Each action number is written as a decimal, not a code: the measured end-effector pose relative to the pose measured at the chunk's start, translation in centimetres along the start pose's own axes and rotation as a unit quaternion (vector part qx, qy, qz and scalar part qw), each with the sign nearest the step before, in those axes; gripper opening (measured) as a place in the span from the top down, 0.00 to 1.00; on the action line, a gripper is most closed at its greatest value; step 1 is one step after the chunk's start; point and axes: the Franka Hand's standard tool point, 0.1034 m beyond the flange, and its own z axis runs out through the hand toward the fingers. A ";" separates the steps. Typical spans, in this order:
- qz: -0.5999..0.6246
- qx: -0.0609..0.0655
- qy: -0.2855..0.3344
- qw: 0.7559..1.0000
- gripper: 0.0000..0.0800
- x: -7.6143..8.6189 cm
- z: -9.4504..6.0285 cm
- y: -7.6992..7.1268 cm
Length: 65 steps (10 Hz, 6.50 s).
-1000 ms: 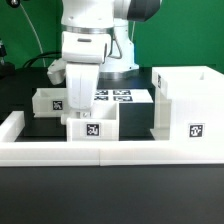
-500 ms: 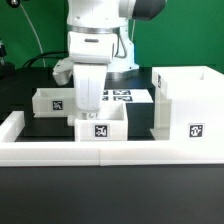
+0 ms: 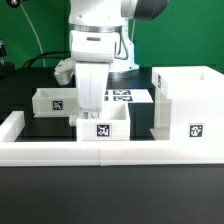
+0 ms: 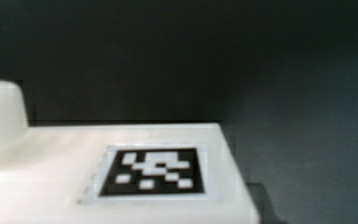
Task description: Assemble drawer
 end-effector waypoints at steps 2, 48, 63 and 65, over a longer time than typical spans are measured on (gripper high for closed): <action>0.001 -0.003 0.001 1.000 0.95 0.7 0.1 0.0; -0.014 -0.012 0.018 1.000 0.95 7.7 0.9 0.6; -0.018 -0.009 0.026 0.999 0.19 0.4 -2.2 1.2; -0.015 -0.005 0.063 0.998 0.19 -0.5 -1.3 1.0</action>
Offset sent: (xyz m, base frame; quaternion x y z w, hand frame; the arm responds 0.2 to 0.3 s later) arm 0.0129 0.0244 -0.0010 0.0187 -0.0015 -0.0204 0.9996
